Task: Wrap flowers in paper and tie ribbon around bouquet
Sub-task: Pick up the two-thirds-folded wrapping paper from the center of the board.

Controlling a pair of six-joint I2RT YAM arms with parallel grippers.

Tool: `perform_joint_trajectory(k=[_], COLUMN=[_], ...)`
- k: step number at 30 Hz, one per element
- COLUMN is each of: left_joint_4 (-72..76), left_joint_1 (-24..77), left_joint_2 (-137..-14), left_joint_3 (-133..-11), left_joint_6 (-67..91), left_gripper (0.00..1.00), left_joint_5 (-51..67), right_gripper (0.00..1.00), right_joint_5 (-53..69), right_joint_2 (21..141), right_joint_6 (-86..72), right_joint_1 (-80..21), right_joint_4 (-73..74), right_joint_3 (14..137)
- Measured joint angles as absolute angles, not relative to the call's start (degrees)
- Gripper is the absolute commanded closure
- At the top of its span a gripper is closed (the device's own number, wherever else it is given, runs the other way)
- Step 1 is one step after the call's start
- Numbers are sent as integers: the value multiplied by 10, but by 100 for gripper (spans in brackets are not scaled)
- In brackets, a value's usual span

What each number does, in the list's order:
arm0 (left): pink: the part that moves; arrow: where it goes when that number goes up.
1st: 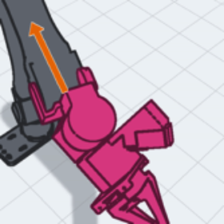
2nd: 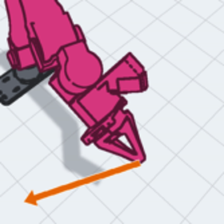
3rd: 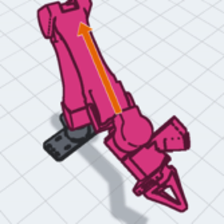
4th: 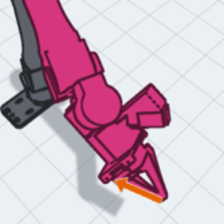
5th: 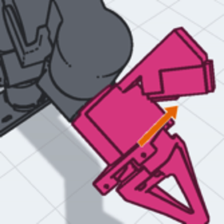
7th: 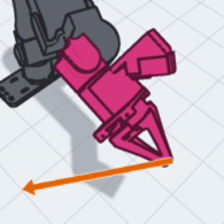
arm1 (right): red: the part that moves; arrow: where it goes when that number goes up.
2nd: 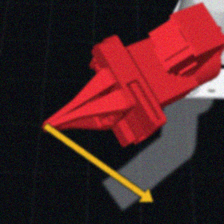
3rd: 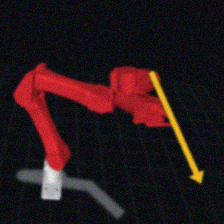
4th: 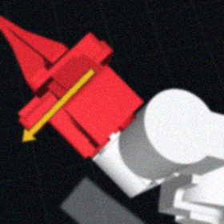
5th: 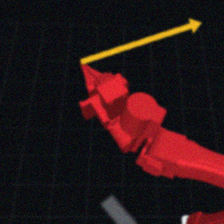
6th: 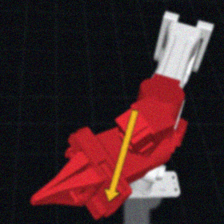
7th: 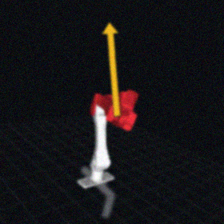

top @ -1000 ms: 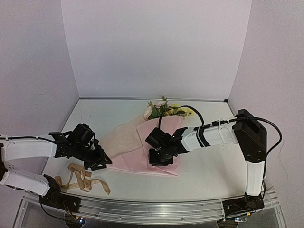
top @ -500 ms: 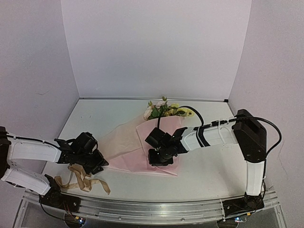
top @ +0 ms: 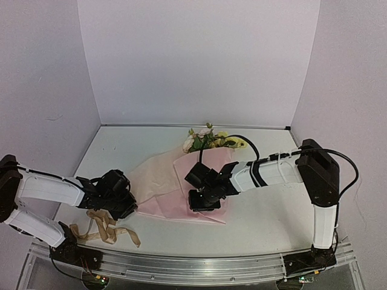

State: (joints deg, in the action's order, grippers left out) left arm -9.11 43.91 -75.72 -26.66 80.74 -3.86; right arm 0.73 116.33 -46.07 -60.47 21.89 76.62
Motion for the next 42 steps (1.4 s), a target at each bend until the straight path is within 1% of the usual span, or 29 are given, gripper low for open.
perform_joint_trajectory(k=[3,5,7,9,22,32,34,42], left_joint_4=[-103,-106,-107,-109,-91,-65,-63,-76], left_joint_1=[458,469,475,478,493,495,496,529], left_joint_2=[-749,-738,-726,-717,-693,-682,-678,-644], left_joint_3=[-276,-280,-281,-280,-214,-200,-200,-217], left_joint_6=[795,789,784,783,844,840,837,777], left_gripper=[64,59,57,57,73,98,100,100], left_joint_5=[-59,-72,-79,-83,-98,-131,-137,-185], right_gripper=[75,75,75,75,75,75,76,75], right_joint_5=[8,10,12,14,17,19,20,21], right_joint_2=[1162,1161,1160,1160,1160,1160,1160,1160], right_joint_6=[-460,-460,-460,-460,-461,-460,-460,-460], right_joint_1=[-606,-609,-612,-615,-619,-619,-619,-620], right_joint_4=[219,219,219,220,220,220,220,220], right_joint_3=[766,766,766,766,766,766,766,766])
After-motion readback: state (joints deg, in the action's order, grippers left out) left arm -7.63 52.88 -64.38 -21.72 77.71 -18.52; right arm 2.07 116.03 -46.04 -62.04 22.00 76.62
